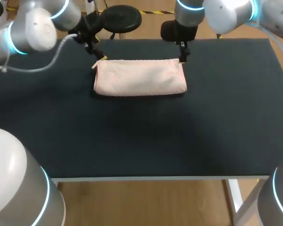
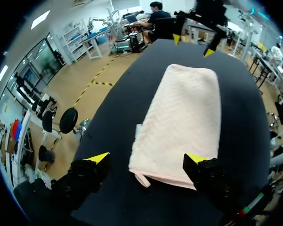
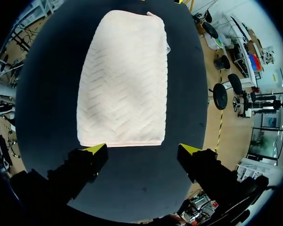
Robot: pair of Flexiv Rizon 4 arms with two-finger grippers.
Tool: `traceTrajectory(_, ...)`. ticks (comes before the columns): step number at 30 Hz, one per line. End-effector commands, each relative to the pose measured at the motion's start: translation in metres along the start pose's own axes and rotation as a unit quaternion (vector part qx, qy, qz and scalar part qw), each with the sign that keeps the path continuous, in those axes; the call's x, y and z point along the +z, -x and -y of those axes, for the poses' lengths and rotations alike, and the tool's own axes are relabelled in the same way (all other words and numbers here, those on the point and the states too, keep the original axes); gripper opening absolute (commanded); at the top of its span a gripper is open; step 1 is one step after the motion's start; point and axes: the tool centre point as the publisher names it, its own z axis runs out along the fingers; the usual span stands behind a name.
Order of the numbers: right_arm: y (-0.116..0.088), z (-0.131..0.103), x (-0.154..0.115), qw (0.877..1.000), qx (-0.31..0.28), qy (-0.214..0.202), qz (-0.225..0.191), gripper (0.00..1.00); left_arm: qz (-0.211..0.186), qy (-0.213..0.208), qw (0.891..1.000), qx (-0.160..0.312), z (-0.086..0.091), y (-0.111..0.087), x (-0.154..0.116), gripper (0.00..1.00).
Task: Fold the towel
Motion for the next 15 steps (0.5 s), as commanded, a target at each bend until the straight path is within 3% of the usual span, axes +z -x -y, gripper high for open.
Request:
traceTrajectory(1, -0.014, 0.000, -0.019, 1.000, 0.001, 0.001, 0.022, 1.00, -0.036, -0.041, 0.998, 0.002, -0.010, -0.008, -0.033, 1.00)
traceTrajectory(7, -0.023, -0.012, -0.033, 1.000, 0.002, 0.004, 0.028, 1.00, -0.065, -0.101, 0.993, 0.002, -0.019, -0.015, -0.053, 1.00)
traceTrajectory(15, -0.042, -0.025, -0.048, 0.999, 0.011, -0.001, 0.034, 1.00, -0.099, -0.177, 0.978, 0.056, -0.033, -0.040, -0.070, 1.00)
